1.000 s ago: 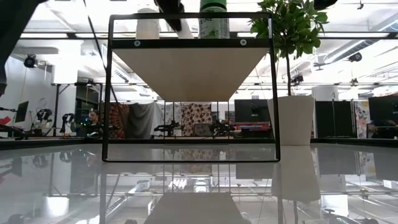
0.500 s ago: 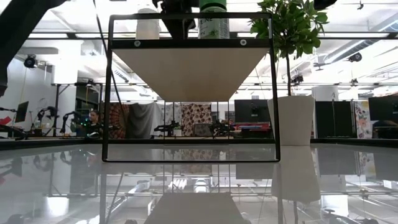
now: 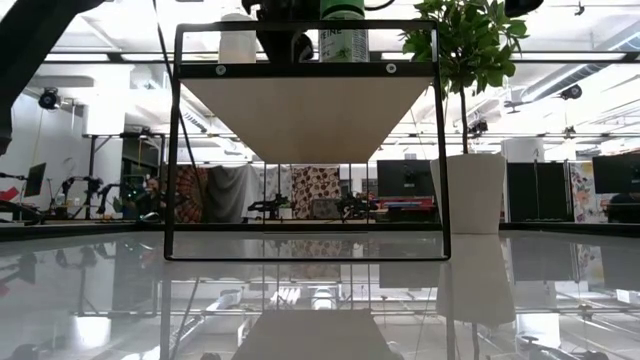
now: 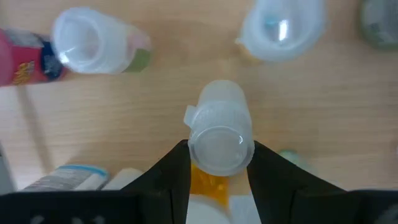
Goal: Pick and place medicine bottles onto shelf by color
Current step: Put the transparent pill bottle on the shelf
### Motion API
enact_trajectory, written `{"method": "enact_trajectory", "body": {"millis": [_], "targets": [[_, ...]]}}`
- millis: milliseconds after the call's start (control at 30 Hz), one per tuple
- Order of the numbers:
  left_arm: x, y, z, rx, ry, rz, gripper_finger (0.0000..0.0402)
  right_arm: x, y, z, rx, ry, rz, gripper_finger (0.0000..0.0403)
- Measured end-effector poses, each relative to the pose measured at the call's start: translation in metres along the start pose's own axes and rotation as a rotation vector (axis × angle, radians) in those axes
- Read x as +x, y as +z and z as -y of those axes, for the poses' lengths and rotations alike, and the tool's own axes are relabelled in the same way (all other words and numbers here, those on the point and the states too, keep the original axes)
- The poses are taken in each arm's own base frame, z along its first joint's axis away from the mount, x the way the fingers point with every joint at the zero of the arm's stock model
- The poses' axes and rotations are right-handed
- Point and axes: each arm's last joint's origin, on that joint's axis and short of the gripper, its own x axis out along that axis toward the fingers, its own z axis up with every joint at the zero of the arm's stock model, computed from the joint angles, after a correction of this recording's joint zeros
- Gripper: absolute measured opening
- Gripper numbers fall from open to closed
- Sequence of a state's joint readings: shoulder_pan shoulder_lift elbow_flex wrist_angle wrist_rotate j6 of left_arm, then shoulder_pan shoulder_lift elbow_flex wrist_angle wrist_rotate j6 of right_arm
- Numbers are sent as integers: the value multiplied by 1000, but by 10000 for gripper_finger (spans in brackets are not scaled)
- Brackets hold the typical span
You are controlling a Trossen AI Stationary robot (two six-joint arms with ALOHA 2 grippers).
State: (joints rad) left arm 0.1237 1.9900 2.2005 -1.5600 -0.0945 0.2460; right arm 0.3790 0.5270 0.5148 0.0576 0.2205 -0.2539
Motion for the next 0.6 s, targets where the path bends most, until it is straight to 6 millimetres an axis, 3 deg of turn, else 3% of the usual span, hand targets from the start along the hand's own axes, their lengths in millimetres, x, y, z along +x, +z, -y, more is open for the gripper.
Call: {"method": "enact_trajectory", "body": {"millis": [400,600], "targets": [[1,1,1,-4,-11,10,116,0,0,0,7,-9,-4,171],[4,4,1,-8,-6,24,146,0,-1,0,7,-7,-10,171]]}}
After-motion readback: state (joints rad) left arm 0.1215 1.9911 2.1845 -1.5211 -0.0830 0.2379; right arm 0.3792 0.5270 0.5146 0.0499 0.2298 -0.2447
